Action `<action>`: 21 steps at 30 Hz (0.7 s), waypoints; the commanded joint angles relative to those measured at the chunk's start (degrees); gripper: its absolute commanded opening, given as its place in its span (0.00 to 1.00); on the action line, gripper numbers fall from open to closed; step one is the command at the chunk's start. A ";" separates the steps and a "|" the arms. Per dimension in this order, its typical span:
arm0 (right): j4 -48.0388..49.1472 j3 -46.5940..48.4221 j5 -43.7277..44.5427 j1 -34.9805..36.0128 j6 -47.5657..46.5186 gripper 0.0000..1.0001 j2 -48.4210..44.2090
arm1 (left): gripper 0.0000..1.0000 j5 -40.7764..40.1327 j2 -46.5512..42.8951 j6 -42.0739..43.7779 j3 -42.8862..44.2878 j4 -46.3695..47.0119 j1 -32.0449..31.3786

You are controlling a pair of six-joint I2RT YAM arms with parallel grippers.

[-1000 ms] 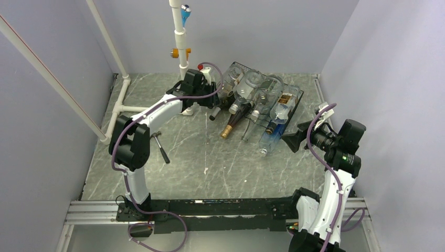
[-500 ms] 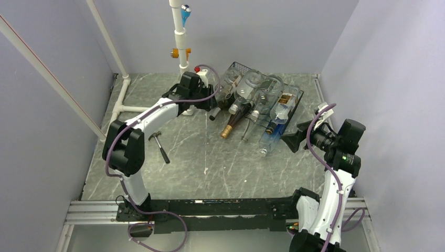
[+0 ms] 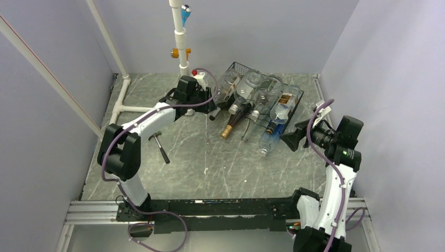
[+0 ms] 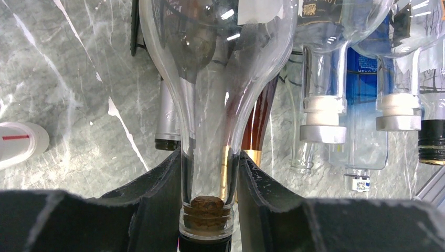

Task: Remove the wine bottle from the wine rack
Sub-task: Pick up the wine bottle from the wine rack.

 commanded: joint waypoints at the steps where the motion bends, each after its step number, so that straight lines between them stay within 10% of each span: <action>1: -0.49 5.31 -1.45 2.34 -2.30 1.00 3.76 | 0.00 0.23 -4.39 -2.03 -1.68 3.80 0.13; 21: 10.63 36.41 11.64 29.52 16.08 1.00 35.16 | 0.00 2.19 -7.88 -3.59 -9.60 9.91 0.13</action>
